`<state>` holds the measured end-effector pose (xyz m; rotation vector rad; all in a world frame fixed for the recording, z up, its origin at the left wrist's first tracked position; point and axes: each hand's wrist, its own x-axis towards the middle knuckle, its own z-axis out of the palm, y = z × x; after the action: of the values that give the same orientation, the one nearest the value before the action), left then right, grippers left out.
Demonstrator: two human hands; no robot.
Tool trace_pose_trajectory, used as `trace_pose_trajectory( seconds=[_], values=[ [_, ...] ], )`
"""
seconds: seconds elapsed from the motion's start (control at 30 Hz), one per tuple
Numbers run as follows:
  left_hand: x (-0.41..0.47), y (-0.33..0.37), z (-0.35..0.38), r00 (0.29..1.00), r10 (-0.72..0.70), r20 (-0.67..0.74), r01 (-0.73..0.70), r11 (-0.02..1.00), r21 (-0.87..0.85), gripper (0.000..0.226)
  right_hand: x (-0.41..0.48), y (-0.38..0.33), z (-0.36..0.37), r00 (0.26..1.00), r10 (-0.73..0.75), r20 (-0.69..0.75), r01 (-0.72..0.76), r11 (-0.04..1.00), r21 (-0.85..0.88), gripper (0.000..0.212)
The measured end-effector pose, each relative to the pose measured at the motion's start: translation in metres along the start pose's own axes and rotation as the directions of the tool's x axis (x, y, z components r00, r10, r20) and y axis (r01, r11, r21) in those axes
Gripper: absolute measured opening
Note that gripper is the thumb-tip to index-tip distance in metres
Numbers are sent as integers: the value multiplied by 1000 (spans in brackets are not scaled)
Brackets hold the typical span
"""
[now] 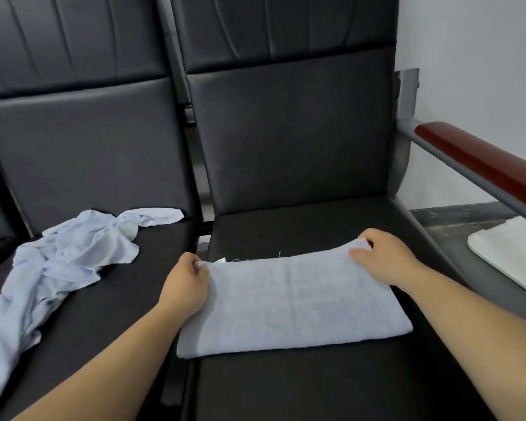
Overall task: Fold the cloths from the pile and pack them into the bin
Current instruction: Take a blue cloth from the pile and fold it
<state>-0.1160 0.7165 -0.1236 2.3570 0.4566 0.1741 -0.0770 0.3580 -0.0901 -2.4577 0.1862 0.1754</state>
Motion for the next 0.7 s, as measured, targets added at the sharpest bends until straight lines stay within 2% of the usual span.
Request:
trace_pose_trajectory(
  seconds=[0.07, 0.17, 0.27, 0.37, 0.47, 0.57, 0.7],
  values=[
    [-3, 1, 5, 1000, 2, 9, -2, 999, 38, 8, 4, -3, -3, 998, 2, 62, -1, 1000, -17, 17],
    [-8, 5, 11, 999, 37, 31, -40, 992, 120, 29, 7, -10, -5, 984, 9, 179, 4, 998, -67, 24],
    [-18, 12, 16, 997, 75, 13, -75, 944, 321, 43, 4, -15, -5, 965, 30, 259, -6, 996, -93, 15],
    [-33, 22, 22, 981, 195, 11, -173, 841, 512, 44, 1, -16, -4, 961, 23, 275, 1, 996, -86, 10],
    [-46, 31, 28, 965, 237, 114, -261, 800, 540, 50, 1, -17, -6, 962, -18, 273, 10, 999, 33, 13],
    [-54, 32, 34, 937, 251, 242, -345, 769, 538, 58, -1, -17, -7, 953, -6, 304, -52, 981, 184, 22],
    [-56, 26, 37, 915, 239, 324, -390, 726, 567, 96, -1, -14, -12, 940, 21, 342, -140, 934, 328, 17]
  ],
)
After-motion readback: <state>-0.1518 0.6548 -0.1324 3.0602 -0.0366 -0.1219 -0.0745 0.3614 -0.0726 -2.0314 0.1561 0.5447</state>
